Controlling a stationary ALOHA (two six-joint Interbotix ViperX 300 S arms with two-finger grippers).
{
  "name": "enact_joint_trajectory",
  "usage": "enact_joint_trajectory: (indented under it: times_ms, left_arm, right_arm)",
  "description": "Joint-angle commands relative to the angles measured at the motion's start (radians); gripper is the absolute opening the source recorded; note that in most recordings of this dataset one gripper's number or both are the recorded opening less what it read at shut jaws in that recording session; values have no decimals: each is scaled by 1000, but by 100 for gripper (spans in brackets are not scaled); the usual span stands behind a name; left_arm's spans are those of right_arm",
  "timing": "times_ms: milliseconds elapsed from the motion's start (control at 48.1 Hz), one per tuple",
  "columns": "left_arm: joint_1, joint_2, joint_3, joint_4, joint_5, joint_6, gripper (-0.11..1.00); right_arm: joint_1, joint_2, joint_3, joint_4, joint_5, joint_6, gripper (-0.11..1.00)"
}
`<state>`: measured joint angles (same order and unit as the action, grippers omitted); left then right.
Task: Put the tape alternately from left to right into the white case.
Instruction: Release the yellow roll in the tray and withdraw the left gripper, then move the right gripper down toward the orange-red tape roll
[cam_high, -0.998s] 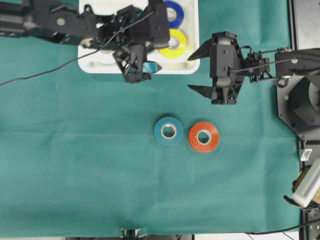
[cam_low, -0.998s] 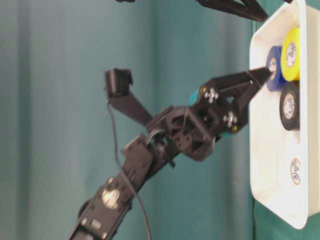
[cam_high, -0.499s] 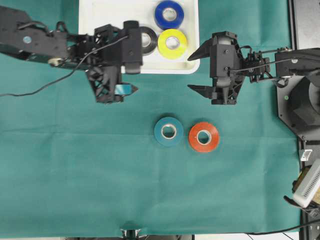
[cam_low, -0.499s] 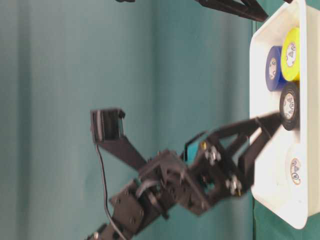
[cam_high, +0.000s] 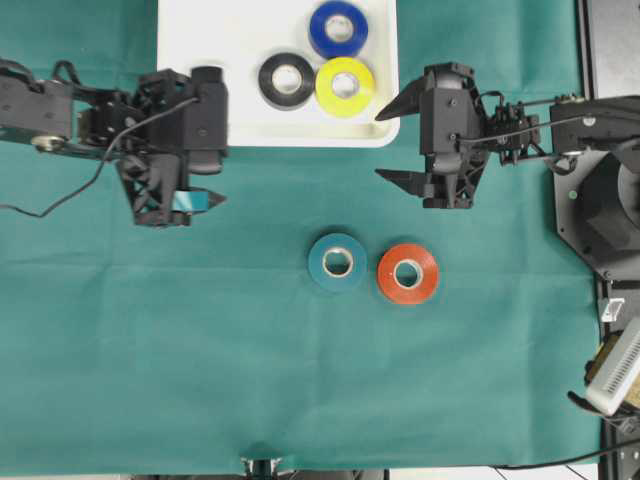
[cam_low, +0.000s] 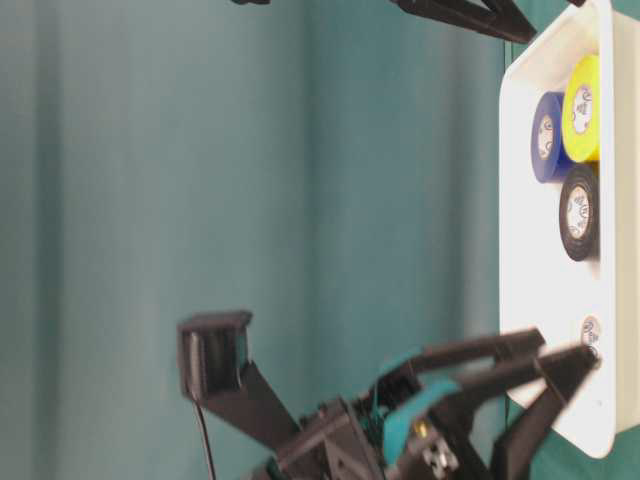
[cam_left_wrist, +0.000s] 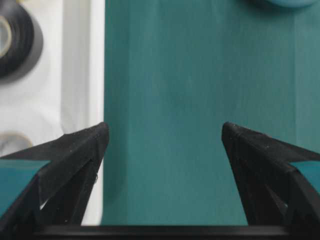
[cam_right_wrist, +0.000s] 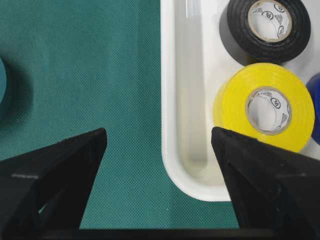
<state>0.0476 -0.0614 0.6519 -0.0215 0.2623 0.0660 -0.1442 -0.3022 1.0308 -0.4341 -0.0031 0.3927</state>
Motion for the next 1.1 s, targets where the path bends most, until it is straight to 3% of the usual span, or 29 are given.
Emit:
enact_joint_trajectory:
  times_ms: [0, 249, 478, 1081]
  left_arm:
    - [-2, -44, 15, -3, -20, 2, 99]
    - [-2, -58, 60, -3, -100, 3, 99]
    - [-3, -58, 61, -3, -104, 3, 99]
    - [-2, -55, 61, -2, -104, 3, 99]
  right_arm:
    - [3, -8, -9, 0, -6, -2, 82]
    - [3, -8, -11, 0, -8, 0, 82]
    - [15, -9, -11, 0, -6, 2, 82]
    - [170, -117, 78, 3, -9, 6, 82]
